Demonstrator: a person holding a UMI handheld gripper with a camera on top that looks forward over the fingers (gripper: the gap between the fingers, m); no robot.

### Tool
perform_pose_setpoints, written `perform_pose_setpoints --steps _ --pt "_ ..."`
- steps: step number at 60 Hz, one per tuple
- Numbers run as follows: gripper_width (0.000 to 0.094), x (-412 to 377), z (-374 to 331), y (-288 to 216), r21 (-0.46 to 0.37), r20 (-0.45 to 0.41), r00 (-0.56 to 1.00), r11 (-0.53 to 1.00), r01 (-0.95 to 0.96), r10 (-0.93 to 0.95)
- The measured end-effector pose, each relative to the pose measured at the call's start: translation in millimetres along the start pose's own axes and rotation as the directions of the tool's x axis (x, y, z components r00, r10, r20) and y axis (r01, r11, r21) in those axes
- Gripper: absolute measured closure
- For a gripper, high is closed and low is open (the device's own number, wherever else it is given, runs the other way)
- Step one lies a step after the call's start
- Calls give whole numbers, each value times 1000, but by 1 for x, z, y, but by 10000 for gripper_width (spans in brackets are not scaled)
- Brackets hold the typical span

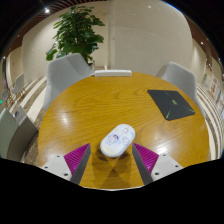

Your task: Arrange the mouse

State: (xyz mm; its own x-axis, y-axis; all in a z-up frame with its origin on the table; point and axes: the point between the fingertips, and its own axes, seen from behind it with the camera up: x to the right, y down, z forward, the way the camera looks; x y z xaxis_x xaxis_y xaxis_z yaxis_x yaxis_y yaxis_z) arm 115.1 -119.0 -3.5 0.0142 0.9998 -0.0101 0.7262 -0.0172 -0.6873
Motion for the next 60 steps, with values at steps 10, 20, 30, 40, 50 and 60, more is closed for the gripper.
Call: perform_pose_setpoints --steps 10,20,30,40,50,60 --pt "57 0 29 -16 2 -3 1000 1000 -6 6" --pt "71 -10 43 -31 8 16 1000 1000 8 -8" --pt "245 -12 48 -36 3 21 999 1000 29 -29" --pt "515 -11 46 -34 -21 23 999 999 47 -46" --pt "564 -5 25 -48 -31 53 998 999 36 -34" --pt "563 40 5 -125 55 71 997 999 -4 0"
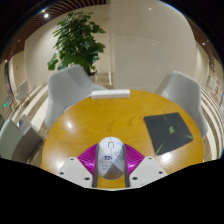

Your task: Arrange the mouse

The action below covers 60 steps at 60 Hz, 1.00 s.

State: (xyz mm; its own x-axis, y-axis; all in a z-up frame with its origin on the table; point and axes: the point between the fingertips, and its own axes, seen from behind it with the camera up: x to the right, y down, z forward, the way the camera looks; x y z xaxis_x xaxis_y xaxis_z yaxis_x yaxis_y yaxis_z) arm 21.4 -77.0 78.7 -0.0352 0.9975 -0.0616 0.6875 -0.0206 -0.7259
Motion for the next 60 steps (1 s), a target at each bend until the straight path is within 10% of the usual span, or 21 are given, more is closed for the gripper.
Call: perform_pose_setpoints --steps 14,39,48,56,60 --pt "565 156 26 -94 79 -90 996 997 14 -7" --pt "551 275 129 -29 -26 -22 999 999 26 -27" --pt "445 277 138 -20 -17 -9 1000 1000 24 -24" --pt "46 275 129 -18 -28 1 999 999 36 -36" --pt "69 278 112 -26 -6 -18 999 999 42 -42"
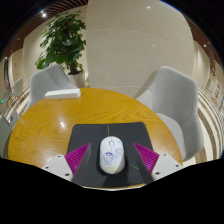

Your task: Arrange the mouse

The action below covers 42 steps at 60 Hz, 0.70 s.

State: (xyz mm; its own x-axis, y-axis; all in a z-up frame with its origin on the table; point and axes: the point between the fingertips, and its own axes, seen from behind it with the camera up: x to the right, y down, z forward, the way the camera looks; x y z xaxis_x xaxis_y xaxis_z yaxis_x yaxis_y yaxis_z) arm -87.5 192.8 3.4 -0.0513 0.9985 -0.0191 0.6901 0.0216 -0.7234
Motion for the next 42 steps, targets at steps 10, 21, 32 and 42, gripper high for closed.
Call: perform_pose_setpoints --steps 10,21,32,42 --pt "73 -17 -91 -3 -2 -24 999 1000 -22 22" --pt "74 -69 -196 33 -60 -8 999 997 -44 43" --pt "81 -120 -246 79 -84 2 1000 996 -12 12" --pt "78 -149 -265 102 -99 -23 1000 995 -12 10"
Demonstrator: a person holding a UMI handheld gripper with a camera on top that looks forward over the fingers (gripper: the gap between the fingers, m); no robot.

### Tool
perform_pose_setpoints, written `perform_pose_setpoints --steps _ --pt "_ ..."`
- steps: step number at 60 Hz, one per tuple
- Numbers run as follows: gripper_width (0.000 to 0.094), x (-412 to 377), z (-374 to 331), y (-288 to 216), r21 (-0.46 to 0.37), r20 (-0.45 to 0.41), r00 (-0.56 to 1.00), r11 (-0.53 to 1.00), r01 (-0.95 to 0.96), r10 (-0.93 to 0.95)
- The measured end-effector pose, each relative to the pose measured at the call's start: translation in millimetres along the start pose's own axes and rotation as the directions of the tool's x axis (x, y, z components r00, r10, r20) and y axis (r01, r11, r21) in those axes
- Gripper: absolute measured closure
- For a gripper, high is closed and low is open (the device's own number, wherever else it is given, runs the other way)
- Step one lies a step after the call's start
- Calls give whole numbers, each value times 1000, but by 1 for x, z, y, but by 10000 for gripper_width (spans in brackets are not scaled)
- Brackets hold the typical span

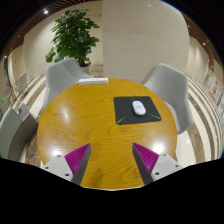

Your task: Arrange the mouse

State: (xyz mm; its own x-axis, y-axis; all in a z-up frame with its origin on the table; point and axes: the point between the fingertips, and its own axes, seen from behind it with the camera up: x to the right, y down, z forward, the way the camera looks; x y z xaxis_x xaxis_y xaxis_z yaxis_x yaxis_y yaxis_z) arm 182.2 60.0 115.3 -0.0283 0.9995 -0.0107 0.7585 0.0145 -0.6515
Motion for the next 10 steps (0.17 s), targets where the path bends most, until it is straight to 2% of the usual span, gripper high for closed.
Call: perform_pose_setpoints --steps 10 --pt "78 -18 -6 20 -16 -24 1000 1000 -1 0"
